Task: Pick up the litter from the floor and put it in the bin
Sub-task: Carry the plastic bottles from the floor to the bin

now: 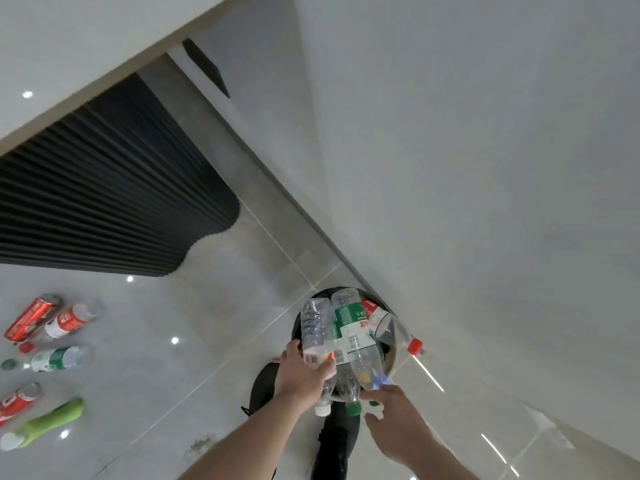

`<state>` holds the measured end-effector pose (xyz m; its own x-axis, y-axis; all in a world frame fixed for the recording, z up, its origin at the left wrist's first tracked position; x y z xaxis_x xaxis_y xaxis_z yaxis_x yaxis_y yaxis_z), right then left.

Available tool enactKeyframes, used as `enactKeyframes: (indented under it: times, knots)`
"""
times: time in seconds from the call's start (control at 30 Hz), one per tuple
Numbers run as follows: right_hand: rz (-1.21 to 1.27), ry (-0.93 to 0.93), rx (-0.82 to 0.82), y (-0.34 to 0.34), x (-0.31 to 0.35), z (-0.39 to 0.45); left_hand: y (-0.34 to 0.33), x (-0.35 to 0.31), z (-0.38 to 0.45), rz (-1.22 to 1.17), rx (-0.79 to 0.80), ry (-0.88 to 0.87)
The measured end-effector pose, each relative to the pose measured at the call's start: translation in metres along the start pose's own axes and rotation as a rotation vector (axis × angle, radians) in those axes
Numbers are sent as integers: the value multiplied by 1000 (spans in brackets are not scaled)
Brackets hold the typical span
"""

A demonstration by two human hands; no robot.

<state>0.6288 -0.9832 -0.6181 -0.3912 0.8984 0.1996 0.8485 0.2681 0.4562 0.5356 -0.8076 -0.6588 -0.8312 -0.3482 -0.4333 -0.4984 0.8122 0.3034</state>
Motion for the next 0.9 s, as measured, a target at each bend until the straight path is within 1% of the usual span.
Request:
enactKeyframes:
  times: [0.1,0.2,0.4,0.57,0.73,0.9]
  knots:
    - [0,1,4,-1,4,2,3,4,1,-26,-15,-10]
    - [19,-28,-27,3,8,1,6,5,1,-74,-24,3]
    - [11,-25,-53,12,17,-3,16,6,0,-50,2,5]
    - [31,-52,-94,22,28,-11,31,-10,-17,15,2,-33]
    - [14,-40,-126,44,46,-55,70,-30,-69,126,-7,-70]
    - [-57,7,-92,74,66,-131,113,-42,-159,147,-14,-77]
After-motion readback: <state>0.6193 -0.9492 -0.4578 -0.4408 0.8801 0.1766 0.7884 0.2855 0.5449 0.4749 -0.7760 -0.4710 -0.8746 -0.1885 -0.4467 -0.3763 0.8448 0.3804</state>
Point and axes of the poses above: each hand's wrist, its own z-axis towards the middle knuckle, its own y-axis out of the back of the hand, x = y × z, the point moved 2 cm from there along z, towards the middle knuckle, and after that the axes turned 14 degrees about -z, right-handed, at the moved point
